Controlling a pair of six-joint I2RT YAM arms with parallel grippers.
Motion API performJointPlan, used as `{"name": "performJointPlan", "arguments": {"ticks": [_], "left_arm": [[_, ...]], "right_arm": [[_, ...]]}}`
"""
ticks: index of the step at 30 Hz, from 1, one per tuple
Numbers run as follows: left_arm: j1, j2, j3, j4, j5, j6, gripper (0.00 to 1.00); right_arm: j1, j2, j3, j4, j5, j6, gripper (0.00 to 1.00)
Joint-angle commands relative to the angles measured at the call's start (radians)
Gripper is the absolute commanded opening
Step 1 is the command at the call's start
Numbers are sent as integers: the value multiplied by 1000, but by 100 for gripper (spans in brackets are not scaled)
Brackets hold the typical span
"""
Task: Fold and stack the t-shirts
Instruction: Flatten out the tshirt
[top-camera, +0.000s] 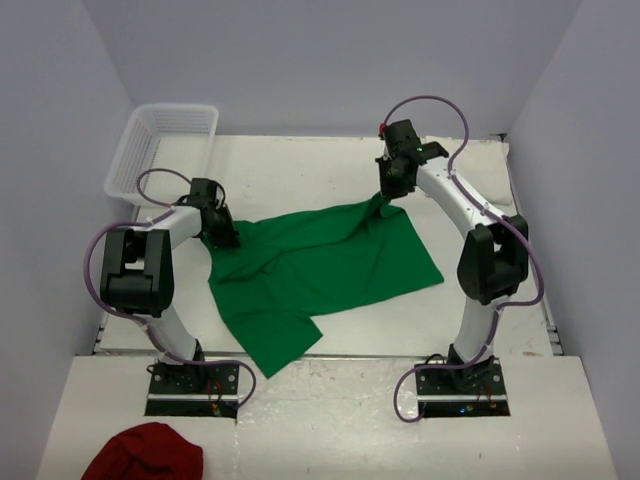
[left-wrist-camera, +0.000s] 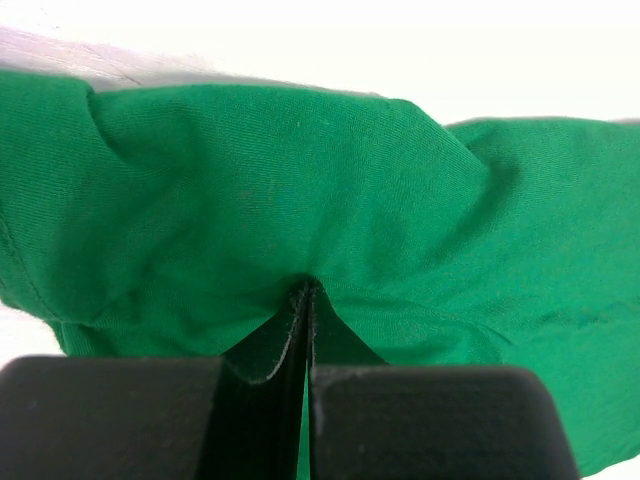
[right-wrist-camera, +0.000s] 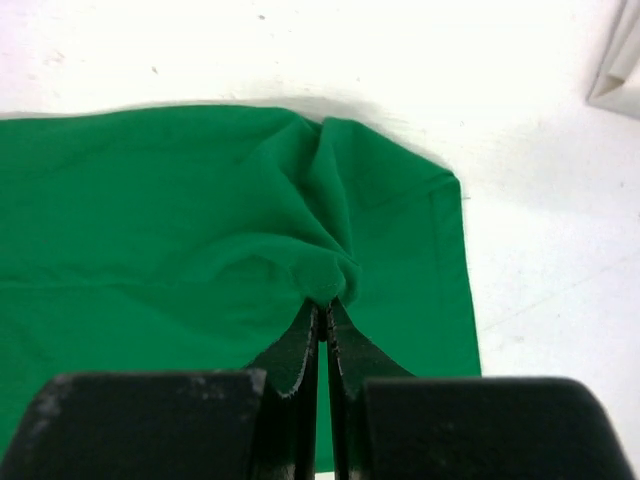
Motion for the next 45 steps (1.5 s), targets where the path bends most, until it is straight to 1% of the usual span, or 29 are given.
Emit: {"name": "performJointPlan", "arguments": {"ticks": [1,6,10,11,12,13,14,15,16,17,19,23,24,26,27,28,32,36,39,42,45], "left_arm": [[22,13,-30,-118,-99,71,0],[22,7,-27,-120,-92,78,0],[22,-8,-29,-126,-85,85,0],[22,-10,-30,-126,-85,86,0],[22,-13,-30,-127,-84,88,0],[22,-16,-30,-127,-82,92,0],[22,-16,-30,-129,-78,94,0],[22,-19,-30,-130,-76,95,0],[22,-20,-30,-129,-76,97,0],[22,-20,-30,-130,-73,95,0],[22,-27,-32,-130,-59,95,0],[22,-43,-29,-143,-62,100,0],[22,-48,-21,-150,-67,106,0],[22,-54,-17,-161,-75,112,0],[22,-62,-15,-164,-76,115,0],[22,-65,-15,-167,-75,117,0],[22,-83,-27,-164,-49,108,0],[21,-92,-40,-160,-32,101,0],[21,-102,-43,-158,-24,106,0],[19,-114,-43,-160,-27,111,0],[4,-129,-43,-150,-22,115,0]], "right_arm": [[17,-15,61,9,-85,-40,0],[77,-38,-27,33,-97,-50,0],[106,-58,-89,36,-76,-17,0],[107,-67,-107,39,-70,9,3],[109,-93,-142,47,-65,26,17],[108,-110,-164,51,-75,41,27],[107,-131,-216,64,-82,73,56],[107,-177,-245,97,-85,97,69],[109,-200,-270,114,-95,117,78],[108,-217,-306,131,-124,144,80],[106,-237,-313,173,-166,192,81],[77,-196,-265,183,-262,265,81],[46,-185,-262,206,-287,282,80],[11,-161,-238,209,-356,322,76],[-26,-130,-226,208,-382,325,74],[-37,-115,-192,200,-390,318,70],[-47,-50,-107,101,-263,237,70],[-69,-46,-117,101,-289,229,69],[-67,-55,-152,101,-319,223,70],[-61,-76,-185,82,-309,212,70],[-49,-119,-273,87,-266,201,70]]}}
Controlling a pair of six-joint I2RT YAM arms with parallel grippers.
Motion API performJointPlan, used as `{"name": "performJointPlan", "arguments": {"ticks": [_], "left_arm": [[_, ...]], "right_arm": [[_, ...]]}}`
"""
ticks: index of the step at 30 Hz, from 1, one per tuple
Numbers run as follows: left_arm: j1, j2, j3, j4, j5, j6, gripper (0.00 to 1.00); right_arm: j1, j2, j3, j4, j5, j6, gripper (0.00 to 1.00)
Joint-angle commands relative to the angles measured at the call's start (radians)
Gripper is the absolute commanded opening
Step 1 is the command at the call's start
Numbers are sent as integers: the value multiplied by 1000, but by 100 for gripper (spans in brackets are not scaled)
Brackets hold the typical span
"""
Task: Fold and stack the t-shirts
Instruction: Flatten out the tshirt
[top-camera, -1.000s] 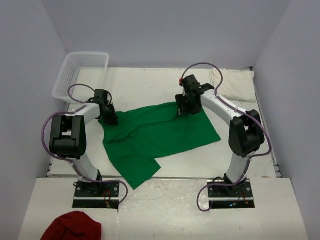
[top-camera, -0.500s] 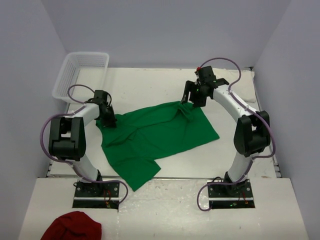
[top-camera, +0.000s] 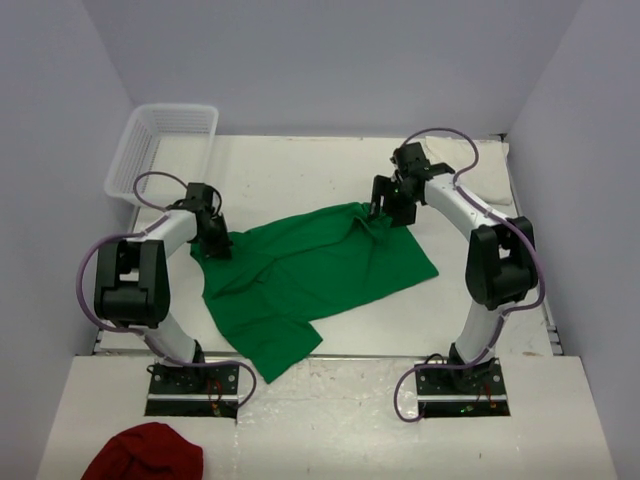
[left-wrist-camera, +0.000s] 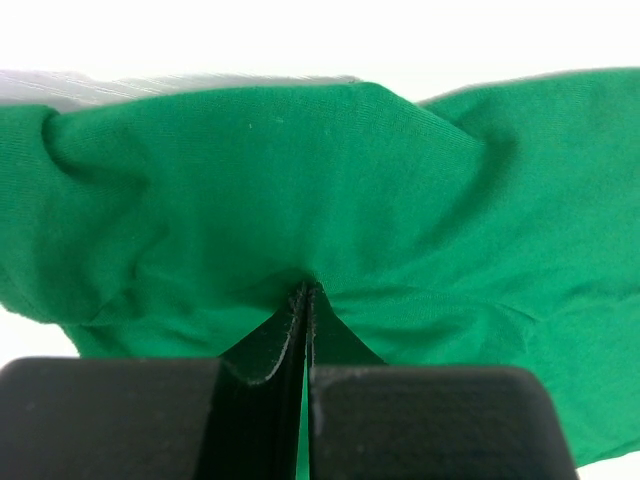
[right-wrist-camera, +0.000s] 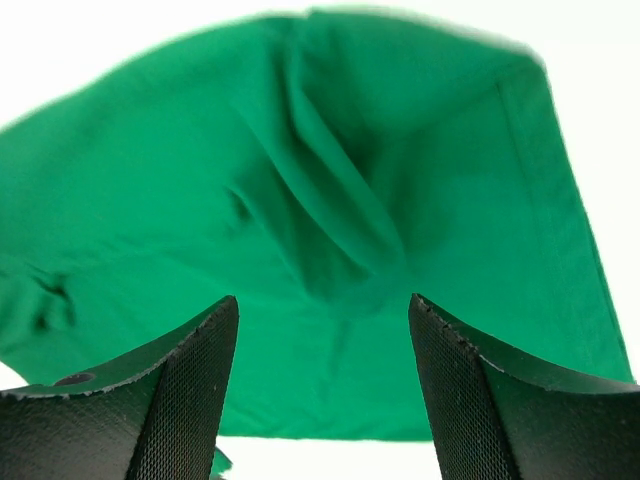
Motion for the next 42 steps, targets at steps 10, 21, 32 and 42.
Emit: {"name": "performJointPlan", "arguments": {"ticks": [10,21,32,42], "left_arm": [[-84,-168,43,39,56,34,13],[-211,-251,29,-109,-19,-6,9],[-498,-507,-3,-419,-124,-230,24],[-510,-360,-51,-421,-78,-320,0]], "right_arm": [[32,-86,-167,20,59,-30,68],[32,-191,-266,3,166,74,68],[20,-391,-354,-60,156,60,68],[17,-353,-234,-76,2,3,0]]}}
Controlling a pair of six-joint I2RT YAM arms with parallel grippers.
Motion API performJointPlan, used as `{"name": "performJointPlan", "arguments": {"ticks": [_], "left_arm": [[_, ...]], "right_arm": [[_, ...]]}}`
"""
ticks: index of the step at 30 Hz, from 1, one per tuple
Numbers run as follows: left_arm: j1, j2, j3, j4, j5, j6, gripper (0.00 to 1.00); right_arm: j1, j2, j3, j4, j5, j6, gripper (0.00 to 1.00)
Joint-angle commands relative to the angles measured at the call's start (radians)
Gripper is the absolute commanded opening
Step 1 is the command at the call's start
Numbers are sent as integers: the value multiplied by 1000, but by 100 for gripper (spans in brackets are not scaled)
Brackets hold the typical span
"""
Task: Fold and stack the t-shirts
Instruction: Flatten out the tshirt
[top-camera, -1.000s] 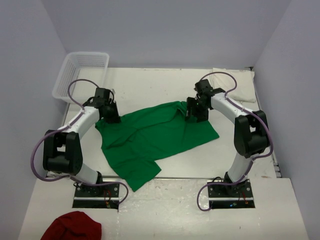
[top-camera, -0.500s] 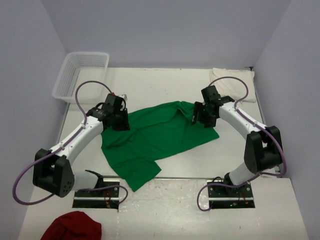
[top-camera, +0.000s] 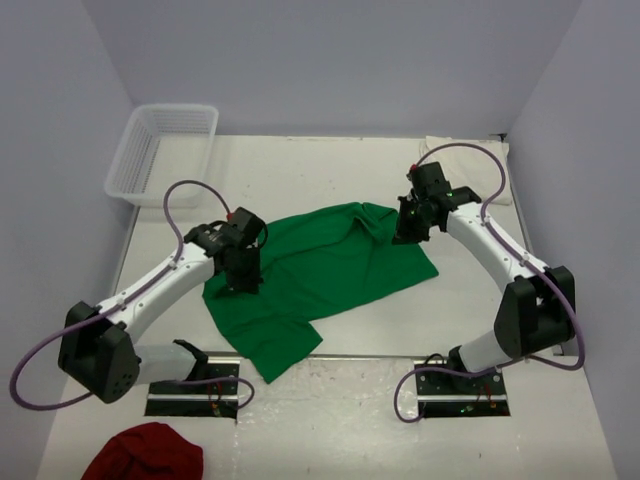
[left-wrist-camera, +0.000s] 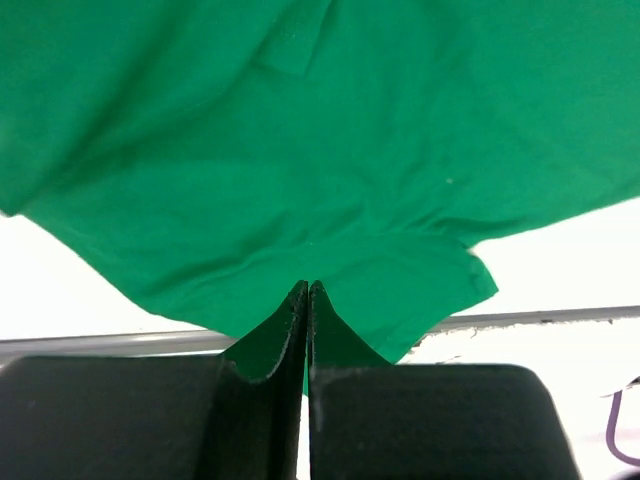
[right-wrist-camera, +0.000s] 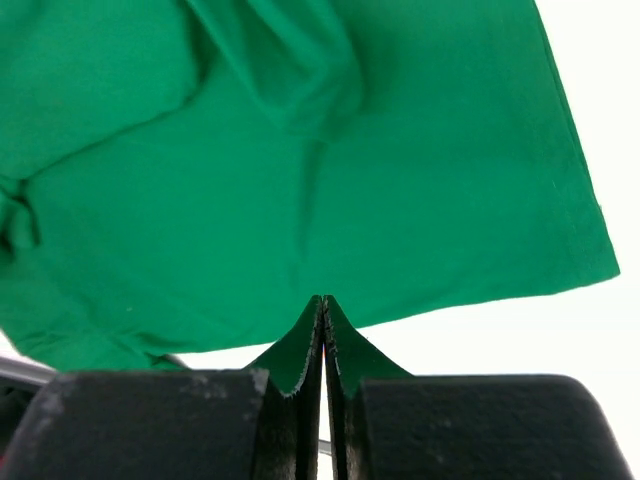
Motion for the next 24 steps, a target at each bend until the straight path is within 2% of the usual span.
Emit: {"name": "performJointPlan", "arguments": {"ticks": [1,6,24], "left_arm": [[-2,108,-9,28,50,-57,0],[-3,335,50,90,37,-24,0],[-2,751,273,153,-17,119,0]], "right_arm": [[-1,10,94,-16,-59,-33,0],[-1,-9,110,-34,-21,-56,0],[-1,-32,90,-8,-25,-42,0]]}}
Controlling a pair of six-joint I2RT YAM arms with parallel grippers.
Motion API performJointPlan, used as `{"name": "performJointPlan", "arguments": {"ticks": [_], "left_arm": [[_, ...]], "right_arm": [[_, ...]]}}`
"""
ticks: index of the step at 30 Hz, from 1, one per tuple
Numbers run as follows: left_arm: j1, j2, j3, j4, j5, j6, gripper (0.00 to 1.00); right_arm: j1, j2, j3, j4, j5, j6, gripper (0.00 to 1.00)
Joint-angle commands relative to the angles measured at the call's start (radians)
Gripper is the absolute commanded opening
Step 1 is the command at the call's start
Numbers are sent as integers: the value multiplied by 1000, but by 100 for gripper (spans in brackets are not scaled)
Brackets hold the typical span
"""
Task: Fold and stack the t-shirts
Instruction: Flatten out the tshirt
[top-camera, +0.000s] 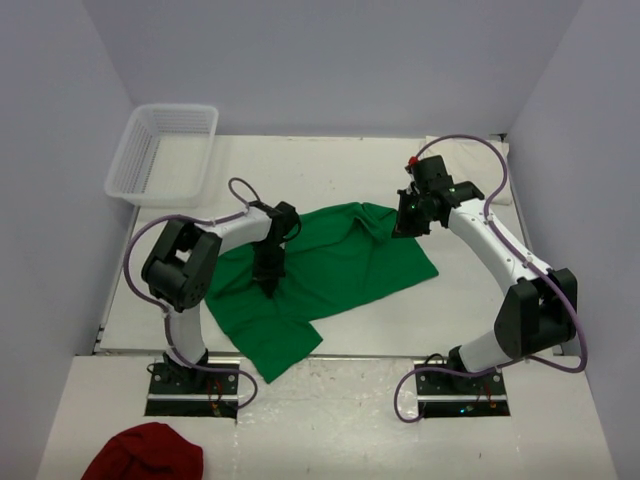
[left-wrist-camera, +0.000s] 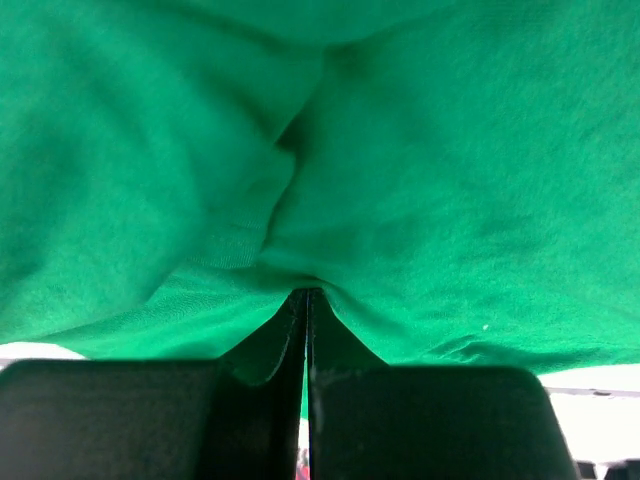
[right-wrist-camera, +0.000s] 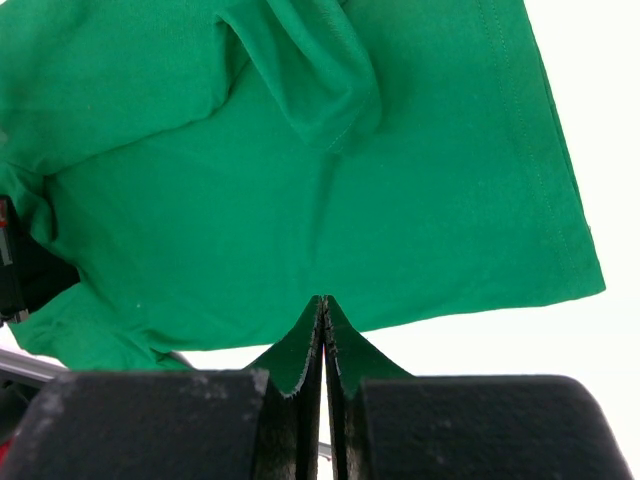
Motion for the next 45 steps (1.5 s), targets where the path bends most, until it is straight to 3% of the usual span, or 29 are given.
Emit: {"name": "performJointPlan", "arguments": {"ticks": [1,19,34,40,45], "left_arm": [[0,116,68,160,-58,44,0],[98,396,489,97,-79,105,0],[208,606,868,15,-110,243,0],[211,532,828,73,-173,279,0],[199,306,588,229,-223,238,12]], "right_arm": [[-2,-31,17,14,-9,-3,0],[-2,-6,2,31,-19,-19,0],[-2,32,1,35,-6,-25,0],[-3,46,-6,46,1,-31,0],[-2,43,1,49,-19,-34,0]]}}
